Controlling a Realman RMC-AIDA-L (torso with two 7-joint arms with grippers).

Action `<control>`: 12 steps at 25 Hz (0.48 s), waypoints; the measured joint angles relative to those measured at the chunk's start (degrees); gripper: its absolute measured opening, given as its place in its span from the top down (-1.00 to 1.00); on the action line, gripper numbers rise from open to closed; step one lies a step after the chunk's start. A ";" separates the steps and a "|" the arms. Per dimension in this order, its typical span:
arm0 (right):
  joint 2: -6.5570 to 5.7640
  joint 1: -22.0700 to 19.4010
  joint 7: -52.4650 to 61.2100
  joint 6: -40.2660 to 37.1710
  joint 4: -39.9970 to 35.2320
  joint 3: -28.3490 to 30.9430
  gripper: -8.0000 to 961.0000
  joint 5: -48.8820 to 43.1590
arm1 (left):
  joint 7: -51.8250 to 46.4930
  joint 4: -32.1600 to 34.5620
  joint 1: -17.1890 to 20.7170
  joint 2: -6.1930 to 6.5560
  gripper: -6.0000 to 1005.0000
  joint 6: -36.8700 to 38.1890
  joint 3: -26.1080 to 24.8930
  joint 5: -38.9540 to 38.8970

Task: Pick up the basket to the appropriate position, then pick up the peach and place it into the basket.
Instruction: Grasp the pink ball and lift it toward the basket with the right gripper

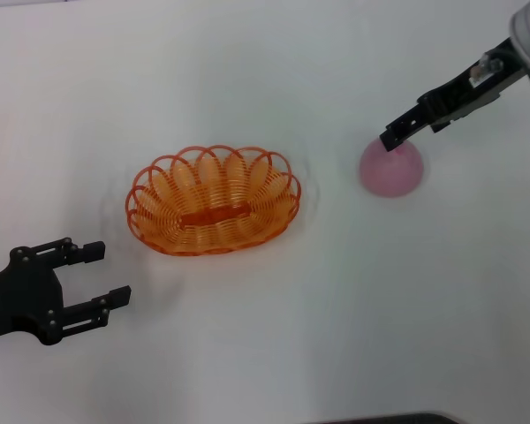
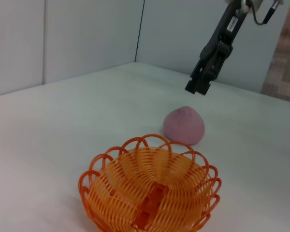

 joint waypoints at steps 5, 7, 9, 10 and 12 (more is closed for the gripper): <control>0.07 0.69 0.03 3.87 4.14 -2.13 -0.92 -0.33 | 0.05 -0.04 0.16 0.00 -0.40 -0.01 -0.03 0.00; 0.14 0.97 0.03 5.23 5.56 -2.80 -0.92 -0.76 | 0.06 -0.07 0.16 0.00 -0.40 -0.01 -0.03 -0.01; 0.32 1.29 0.04 6.52 6.92 -3.52 -0.92 -1.27 | 0.06 -0.12 0.16 0.00 -0.40 -0.01 -0.03 -0.01; 0.40 1.43 0.04 7.07 7.47 -3.89 -0.92 -1.41 | 0.07 -0.13 0.16 -0.01 -0.40 -0.01 -0.02 -0.01; 0.52 1.59 0.05 7.75 8.13 -4.40 -0.91 -1.56 | 0.08 -0.15 0.14 -0.07 -0.40 -0.01 -0.02 -0.01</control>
